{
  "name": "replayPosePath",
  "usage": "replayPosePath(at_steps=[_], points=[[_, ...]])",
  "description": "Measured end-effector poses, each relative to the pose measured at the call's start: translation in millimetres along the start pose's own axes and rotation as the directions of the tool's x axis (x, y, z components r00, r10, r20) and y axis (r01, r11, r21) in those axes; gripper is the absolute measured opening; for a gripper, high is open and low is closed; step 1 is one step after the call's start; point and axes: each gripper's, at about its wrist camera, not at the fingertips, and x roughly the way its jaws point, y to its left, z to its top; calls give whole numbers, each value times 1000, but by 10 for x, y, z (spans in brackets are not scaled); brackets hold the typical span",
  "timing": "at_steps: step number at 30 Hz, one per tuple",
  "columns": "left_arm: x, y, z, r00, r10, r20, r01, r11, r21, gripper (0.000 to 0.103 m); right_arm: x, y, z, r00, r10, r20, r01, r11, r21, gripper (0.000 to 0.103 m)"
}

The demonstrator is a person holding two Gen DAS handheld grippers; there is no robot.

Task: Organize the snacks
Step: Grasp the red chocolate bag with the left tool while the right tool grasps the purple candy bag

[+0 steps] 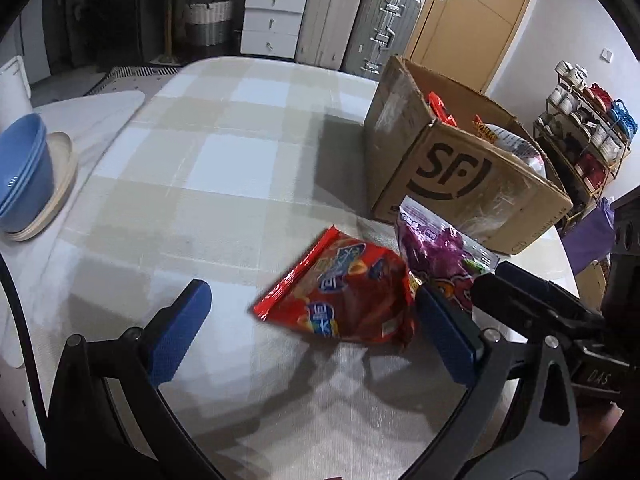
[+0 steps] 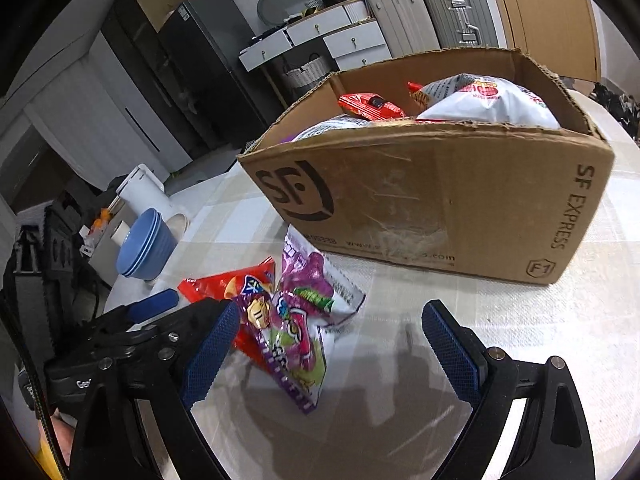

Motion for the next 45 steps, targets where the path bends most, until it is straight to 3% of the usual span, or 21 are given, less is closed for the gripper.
replayPosePath(at_steps=[9,18,19,21,22,30,35,37,40,45], points=[[329,140,6,997,-68,-47,66,997,-30,99,-3,-87,-50,999,34,30,-35,999,20,94],[293,316,-55,995,-96,-10,96,995,-22,70,40,-63,-107,999,34,23,-35,999,21,94],[289,347,-55,994,-105,-6,105,994,-27,65,44,-55,-111,999,32,22,-33,999,17,94],[238,379,-64,990,-138,4,138,990,-32,43,54,-35,-116,999,27,20,-27,1000,9,94],[212,377,-70,991,-133,6,133,991,-25,39,58,-32,-116,1000,23,20,-23,1000,9,94],[140,384,-93,988,-152,15,152,988,-7,34,121,22,-98,1000,3,16,-3,1000,12,92],[90,435,-117,984,-177,10,178,984,-16,31,210,42,-105,1000,-7,-3,7,1000,21,85],[73,444,-125,982,-186,12,187,982,-16,27,247,50,-107,1000,-15,-6,15,999,31,69],[52,469,-139,980,-198,10,198,980,-28,25,275,34,-101,1000,-7,-1,7,999,54,52],[19,507,-164,977,-215,-2,215,976,-40,23,300,104,-115,1000,-10,0,10,1000,29,39]])
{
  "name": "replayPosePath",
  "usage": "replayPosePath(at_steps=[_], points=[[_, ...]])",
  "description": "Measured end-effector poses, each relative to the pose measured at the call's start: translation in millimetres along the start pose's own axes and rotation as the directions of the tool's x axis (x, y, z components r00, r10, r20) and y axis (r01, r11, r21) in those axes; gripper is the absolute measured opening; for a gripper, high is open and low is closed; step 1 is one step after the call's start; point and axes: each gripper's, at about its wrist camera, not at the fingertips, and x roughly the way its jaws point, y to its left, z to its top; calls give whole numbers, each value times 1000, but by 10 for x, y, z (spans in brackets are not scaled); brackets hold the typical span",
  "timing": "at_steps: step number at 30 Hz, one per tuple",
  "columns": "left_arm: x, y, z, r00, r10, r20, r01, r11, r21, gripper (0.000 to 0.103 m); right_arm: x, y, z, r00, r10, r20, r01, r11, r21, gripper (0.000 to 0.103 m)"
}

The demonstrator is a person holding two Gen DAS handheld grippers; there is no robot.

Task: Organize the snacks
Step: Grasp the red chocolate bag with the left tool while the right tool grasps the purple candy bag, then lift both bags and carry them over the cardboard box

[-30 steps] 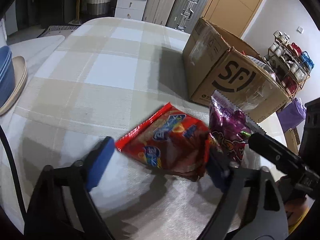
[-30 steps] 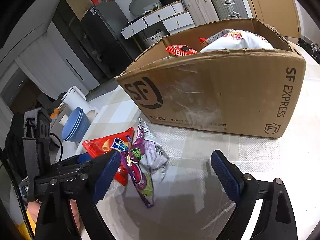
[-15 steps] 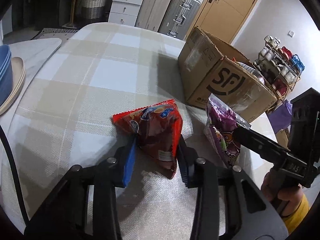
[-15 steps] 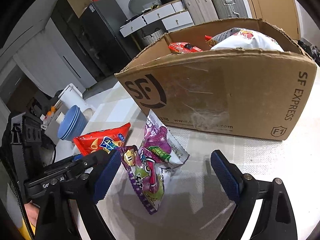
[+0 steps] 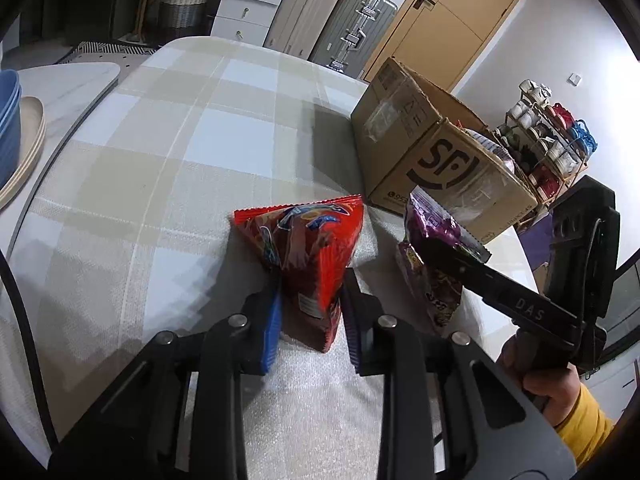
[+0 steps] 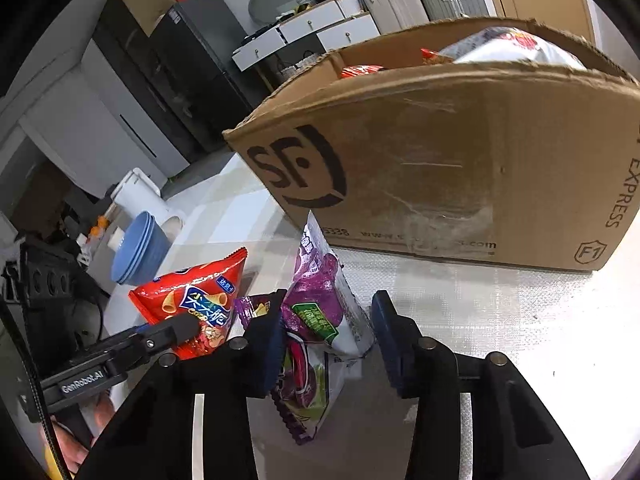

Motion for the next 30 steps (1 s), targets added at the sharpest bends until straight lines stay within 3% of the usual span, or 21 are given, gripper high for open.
replayPosePath(at_steps=[5,14,19,21,24,30], points=[[-67,90,-74,997,-80,-16,79,996,-53,23,-24,-12,-77,1000,26,-3,-26,999,25,33],[-314,-19,-251,994,-108,3,108,994,-33,22,-351,0,-257,998,62,32,-63,998,26,33],[-497,-195,-344,997,-73,19,73,997,15,22,-631,-27,-339,996,68,64,-71,997,33,33],[-559,-291,-392,999,1,32,-2,999,32,22,-745,-52,-363,995,72,74,-75,997,34,33],[-621,-407,-453,998,56,43,-58,998,38,22,-941,-81,-398,993,74,92,-77,996,34,33],[-788,-727,-527,991,100,87,-107,990,90,23,-1357,-163,-472,992,57,113,-62,997,37,33]])
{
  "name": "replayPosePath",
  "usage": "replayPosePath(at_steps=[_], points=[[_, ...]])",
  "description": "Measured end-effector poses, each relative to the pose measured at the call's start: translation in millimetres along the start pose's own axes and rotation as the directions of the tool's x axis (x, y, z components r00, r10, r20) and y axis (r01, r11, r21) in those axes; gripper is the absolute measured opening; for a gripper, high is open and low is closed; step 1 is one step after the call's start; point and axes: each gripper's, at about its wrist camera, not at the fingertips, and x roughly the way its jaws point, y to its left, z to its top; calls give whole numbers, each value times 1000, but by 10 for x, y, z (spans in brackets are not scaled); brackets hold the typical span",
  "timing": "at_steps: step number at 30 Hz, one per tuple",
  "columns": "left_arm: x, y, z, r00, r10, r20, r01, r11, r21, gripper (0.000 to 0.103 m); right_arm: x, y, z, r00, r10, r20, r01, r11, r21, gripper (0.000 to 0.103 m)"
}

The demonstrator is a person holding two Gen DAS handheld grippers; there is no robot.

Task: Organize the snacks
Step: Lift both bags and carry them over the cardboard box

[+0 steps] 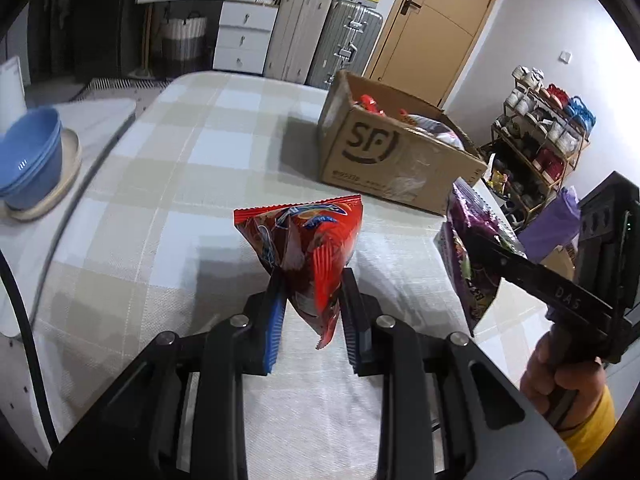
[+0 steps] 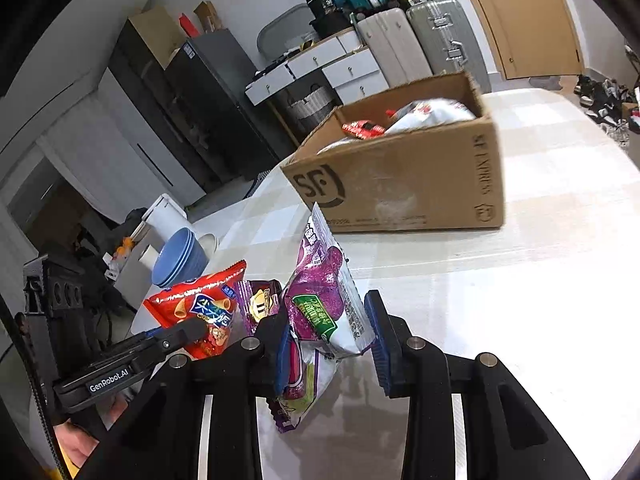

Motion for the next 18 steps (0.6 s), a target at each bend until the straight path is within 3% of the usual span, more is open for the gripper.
replayPosePath(at_steps=[4,18], points=[[-143,-212,2,999,4,33,-5,999,38,23,-240,33,-48,998,-54,23,55,997,-45,33],[-551,-618,-137,997,-38,66,32,995,91,23,-775,26,-248,996,-57,73,60,998,-37,33]])
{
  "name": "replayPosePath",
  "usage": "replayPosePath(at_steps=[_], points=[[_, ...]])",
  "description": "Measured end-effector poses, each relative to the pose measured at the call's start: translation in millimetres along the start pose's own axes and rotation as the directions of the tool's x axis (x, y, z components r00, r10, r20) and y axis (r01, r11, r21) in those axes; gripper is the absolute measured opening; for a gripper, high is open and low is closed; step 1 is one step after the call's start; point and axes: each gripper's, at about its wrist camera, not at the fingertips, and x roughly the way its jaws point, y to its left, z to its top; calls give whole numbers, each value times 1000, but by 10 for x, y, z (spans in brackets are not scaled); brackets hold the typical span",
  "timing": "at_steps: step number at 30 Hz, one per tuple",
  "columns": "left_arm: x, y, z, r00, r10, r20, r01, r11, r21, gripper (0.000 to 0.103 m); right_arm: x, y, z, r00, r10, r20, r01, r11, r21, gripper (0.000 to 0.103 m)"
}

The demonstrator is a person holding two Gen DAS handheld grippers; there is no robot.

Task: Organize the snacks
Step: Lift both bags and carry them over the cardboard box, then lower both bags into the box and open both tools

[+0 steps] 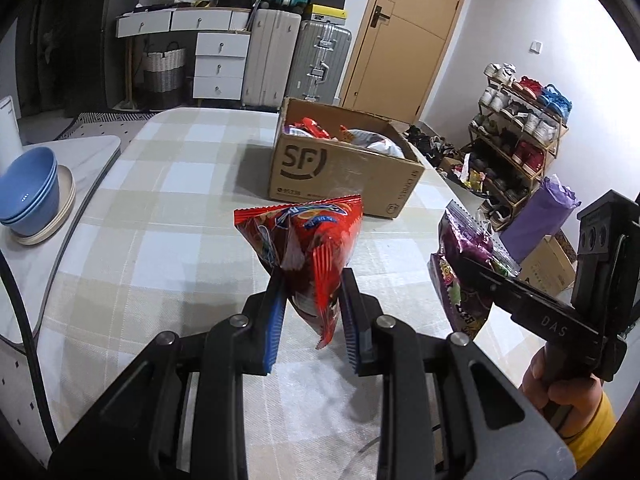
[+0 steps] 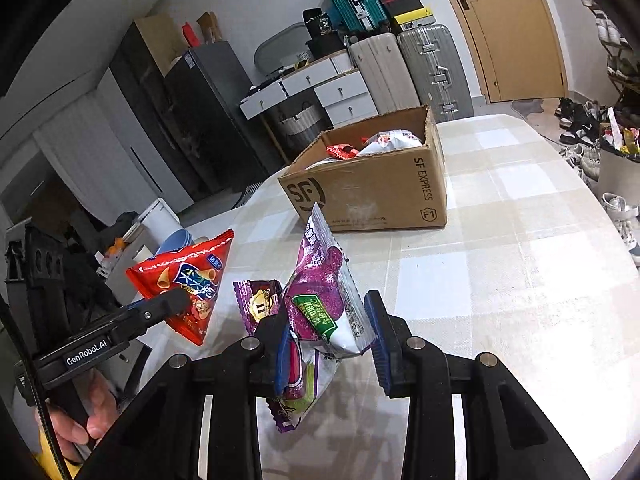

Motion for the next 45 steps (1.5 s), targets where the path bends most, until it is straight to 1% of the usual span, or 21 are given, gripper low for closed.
replayPosePath(at_steps=[5,11,17,22,25,28,30,33,36,41,45], points=[[-29,-20,42,1000,-5,2,5,1000,5,23,-56,50,48,1000,8,18,-8,1000,-12,33],[24,25,280,1000,-16,20,16,1000,2,23,-77,119,235,999,24,36,-23,999,-41,33],[138,-52,651,999,-18,41,17,999,39,23,-43,155,616,998,45,53,-42,997,-67,33],[272,-151,1028,998,-36,47,32,997,73,23,28,198,1050,996,42,81,-33,993,-109,33],[470,-211,1310,999,-32,38,29,996,89,23,115,200,1322,996,28,88,-16,991,-130,33],[684,-241,1565,999,-35,20,33,995,93,23,232,134,1577,995,28,98,-17,993,-117,33],[822,-269,1725,999,-37,7,36,995,94,23,337,86,1709,995,14,96,-3,994,-114,33],[1037,-330,1937,999,-40,-4,40,993,110,23,535,-15,1916,997,-9,82,17,995,-98,33],[1281,-355,2147,998,-47,-29,50,992,118,23,781,-139,2121,998,-15,59,20,997,-73,33],[1721,-341,2386,997,-41,-67,48,992,116,23,1107,-260,2323,998,-46,39,49,997,-65,33],[2075,-329,2404,991,-46,-122,60,992,114,23,1311,-345,2414,997,-77,25,79,994,-75,33]])
